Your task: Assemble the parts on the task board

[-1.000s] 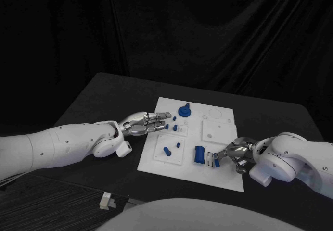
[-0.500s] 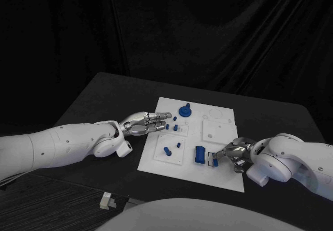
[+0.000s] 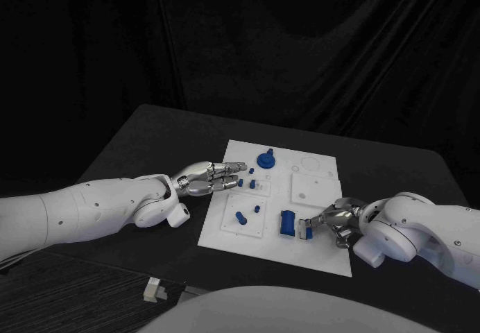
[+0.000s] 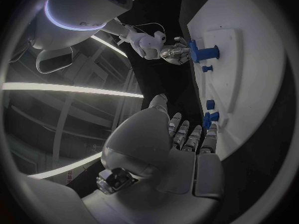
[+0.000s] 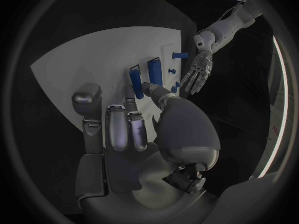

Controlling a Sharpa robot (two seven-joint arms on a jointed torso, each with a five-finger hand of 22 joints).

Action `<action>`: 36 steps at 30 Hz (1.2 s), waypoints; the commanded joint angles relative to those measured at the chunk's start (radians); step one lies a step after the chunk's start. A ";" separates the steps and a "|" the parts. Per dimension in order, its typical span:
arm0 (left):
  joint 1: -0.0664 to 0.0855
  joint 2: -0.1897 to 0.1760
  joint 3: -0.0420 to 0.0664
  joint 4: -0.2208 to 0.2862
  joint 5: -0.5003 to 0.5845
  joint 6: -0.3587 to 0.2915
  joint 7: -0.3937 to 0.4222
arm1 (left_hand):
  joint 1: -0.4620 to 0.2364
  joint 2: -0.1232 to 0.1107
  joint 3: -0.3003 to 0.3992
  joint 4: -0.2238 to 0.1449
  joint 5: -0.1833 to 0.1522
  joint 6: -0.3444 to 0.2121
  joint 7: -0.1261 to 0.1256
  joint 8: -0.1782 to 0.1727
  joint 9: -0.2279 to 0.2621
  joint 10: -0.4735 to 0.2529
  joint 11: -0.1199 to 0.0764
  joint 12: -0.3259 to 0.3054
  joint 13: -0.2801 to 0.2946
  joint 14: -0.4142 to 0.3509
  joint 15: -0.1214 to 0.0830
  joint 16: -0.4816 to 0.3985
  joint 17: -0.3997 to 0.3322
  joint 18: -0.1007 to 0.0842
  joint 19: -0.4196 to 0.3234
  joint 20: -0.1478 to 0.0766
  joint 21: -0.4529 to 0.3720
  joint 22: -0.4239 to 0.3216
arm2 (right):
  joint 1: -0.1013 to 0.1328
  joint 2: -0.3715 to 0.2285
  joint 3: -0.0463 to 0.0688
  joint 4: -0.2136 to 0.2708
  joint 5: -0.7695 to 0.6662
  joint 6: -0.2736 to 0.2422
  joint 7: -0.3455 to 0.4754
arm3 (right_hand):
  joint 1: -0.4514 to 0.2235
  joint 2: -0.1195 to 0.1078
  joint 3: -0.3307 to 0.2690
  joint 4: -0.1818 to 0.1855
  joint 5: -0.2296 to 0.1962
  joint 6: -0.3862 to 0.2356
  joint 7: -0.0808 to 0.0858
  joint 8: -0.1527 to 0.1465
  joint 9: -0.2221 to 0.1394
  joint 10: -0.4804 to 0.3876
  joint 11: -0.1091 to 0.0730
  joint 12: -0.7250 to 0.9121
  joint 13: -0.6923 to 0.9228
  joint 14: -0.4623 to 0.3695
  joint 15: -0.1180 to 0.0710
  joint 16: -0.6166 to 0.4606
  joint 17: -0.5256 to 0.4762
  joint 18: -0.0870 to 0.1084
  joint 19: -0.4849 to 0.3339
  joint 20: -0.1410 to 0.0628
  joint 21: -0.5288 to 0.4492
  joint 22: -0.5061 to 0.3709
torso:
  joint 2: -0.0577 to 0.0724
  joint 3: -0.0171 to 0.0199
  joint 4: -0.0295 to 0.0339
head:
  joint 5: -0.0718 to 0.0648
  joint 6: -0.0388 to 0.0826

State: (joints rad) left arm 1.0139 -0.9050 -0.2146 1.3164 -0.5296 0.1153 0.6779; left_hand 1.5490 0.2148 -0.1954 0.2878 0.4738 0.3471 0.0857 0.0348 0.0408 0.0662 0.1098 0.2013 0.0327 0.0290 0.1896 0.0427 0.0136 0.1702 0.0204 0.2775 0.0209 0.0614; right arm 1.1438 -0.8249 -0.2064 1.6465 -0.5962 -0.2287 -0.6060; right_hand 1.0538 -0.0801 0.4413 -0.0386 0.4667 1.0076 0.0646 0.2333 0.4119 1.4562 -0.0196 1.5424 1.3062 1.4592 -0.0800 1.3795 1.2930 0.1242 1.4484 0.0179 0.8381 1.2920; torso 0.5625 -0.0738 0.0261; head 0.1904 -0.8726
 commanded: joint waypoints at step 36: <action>-0.003 0.007 0.001 -0.004 0.007 0.020 0.147 | 0.016 -0.001 0.021 -0.009 0.013 0.006 0.004 0.003 -0.002 -0.005 0.006 0.011 -0.001 0.003 0.003 0.016 0.002 -0.005 0.003 0.008 -0.002 0.004 | -0.007 0.026 0.000 -0.016 -0.030 0.041 -0.013 | -0.018 0.025 -0.069 0.032 -0.140 -0.006 -0.003 0.031 0.032 0.094 0.003 0.002 0.235 0.060 -0.002 0.001 0.009 -0.001 -0.023 0.009 -0.029 0.116 | 0.000 0.0002 -0.0012 | 0.001 0.000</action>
State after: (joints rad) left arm 1.0122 -0.9007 -0.2145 1.3110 -0.5296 0.1230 0.6779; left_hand 1.5490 0.2148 -0.1954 0.2878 0.4738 0.3470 0.0859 0.0348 0.0408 0.0662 0.1098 0.2012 0.0327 0.0291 0.1897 0.0427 0.0138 0.1702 0.0204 0.2776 0.0210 0.0615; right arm 1.1398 -0.7998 -0.2063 1.6298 -0.6174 -0.2045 -0.6077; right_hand 1.0368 -0.0630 0.4065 -0.0043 0.3342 1.0073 0.0645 0.2450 0.4344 1.4582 -0.0174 1.5424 1.3062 1.4591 -0.0796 1.3794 1.2928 0.1244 1.4322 0.0266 0.8267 1.2921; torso 0.5621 -0.0738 0.0254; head 0.1909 -0.8727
